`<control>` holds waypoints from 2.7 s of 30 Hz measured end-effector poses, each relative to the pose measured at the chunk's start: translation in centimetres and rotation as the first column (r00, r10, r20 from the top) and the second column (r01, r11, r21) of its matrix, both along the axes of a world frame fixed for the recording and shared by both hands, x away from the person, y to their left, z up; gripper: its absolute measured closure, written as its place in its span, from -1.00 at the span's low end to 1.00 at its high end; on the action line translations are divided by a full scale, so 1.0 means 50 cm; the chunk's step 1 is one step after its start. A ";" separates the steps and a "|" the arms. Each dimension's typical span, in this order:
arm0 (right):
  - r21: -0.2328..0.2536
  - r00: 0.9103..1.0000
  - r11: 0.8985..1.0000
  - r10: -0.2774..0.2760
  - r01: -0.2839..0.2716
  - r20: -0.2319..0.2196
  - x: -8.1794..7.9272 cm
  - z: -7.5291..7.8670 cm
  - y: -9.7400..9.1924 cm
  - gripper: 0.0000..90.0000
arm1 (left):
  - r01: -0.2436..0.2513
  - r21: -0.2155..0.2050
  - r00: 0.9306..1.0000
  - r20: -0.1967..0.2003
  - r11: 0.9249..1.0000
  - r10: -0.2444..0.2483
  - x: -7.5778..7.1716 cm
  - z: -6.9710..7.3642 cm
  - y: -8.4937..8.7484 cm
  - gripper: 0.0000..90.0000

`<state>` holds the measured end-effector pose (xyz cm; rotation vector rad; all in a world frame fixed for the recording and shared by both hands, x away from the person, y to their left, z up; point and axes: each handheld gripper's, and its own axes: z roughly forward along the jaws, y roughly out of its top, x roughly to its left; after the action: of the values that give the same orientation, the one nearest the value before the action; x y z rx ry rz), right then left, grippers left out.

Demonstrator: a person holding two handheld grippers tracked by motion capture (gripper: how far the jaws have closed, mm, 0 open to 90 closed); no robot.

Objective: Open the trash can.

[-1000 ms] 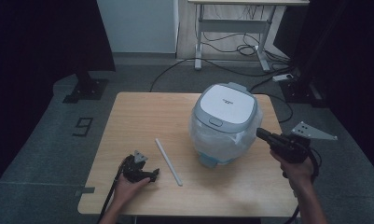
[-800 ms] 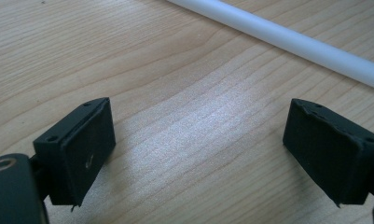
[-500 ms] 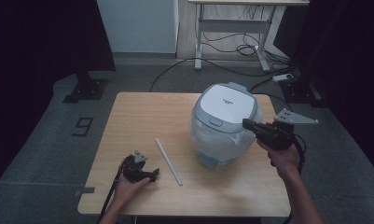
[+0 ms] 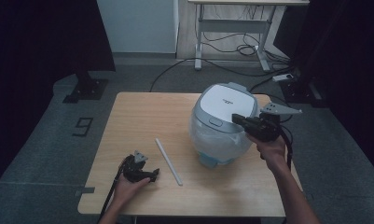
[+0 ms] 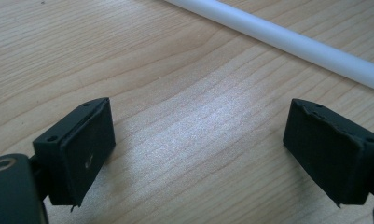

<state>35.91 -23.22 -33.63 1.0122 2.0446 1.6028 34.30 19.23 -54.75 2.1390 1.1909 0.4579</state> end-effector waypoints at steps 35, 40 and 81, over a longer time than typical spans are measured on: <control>-0.018 0.995 0.995 0.103 -0.103 -0.020 0.018 -0.014 0.083 1.00 | 0.001 0.000 1.000 0.000 1.000 -0.001 0.000 0.000 0.000 -0.81; -0.024 0.993 0.992 0.120 -0.120 -0.020 0.012 -0.017 0.088 1.00 | 0.001 0.000 1.000 0.000 1.000 -0.001 0.000 0.000 0.000 -0.81; 0.043 0.991 0.999 0.019 -0.025 0.133 -0.130 -0.142 -0.089 -0.14 | -0.006 0.000 1.000 0.002 1.000 0.006 0.001 0.000 -0.002 -0.82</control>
<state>29.39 -27.67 -40.75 0.8753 1.9468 1.6861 34.33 19.15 -54.78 2.1355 1.1964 0.4627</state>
